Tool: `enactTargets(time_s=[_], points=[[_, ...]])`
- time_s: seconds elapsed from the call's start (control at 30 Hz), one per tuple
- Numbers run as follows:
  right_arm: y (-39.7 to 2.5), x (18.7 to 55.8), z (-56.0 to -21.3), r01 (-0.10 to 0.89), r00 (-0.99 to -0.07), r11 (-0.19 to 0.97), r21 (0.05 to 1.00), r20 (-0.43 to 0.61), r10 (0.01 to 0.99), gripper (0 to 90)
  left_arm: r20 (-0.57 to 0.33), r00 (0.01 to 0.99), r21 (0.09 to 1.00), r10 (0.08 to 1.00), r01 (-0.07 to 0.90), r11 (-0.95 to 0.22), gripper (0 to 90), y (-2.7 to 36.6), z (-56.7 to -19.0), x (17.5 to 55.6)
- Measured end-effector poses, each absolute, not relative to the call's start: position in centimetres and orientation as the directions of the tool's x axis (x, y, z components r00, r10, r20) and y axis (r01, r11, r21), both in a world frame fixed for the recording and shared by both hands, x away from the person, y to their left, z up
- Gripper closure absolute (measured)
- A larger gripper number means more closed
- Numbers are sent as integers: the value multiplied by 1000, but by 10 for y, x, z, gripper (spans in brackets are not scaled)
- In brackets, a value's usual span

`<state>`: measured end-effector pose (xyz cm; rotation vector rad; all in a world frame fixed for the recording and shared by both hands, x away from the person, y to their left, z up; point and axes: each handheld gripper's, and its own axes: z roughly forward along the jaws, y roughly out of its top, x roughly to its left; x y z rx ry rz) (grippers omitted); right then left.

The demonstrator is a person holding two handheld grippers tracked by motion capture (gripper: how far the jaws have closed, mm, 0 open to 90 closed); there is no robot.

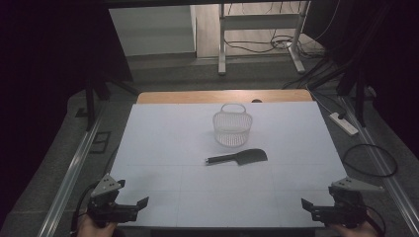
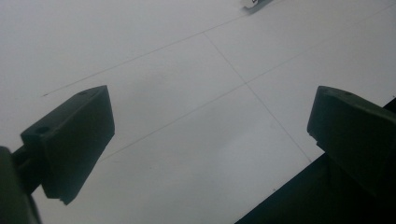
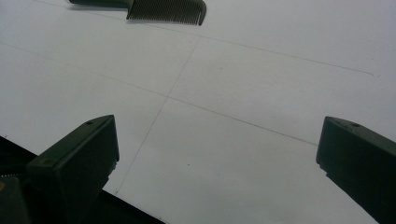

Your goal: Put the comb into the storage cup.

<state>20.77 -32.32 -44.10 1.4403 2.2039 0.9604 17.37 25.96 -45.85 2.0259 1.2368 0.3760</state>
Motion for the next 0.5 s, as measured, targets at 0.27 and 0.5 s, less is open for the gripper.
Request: enactTargets(time_s=[0.27, 0.5], points=[[-318, 209, -441, 659, -467, 302, 689, 60, 882, 0, -133, 502, 699, 855, 659, -279, 23, 261, -459, 174], [-318, 210, -441, 662, -469, 301, 686, 65, 881, 0, -134, 499, 697, 856, 661, -277, 24, 261, -459, 173]])
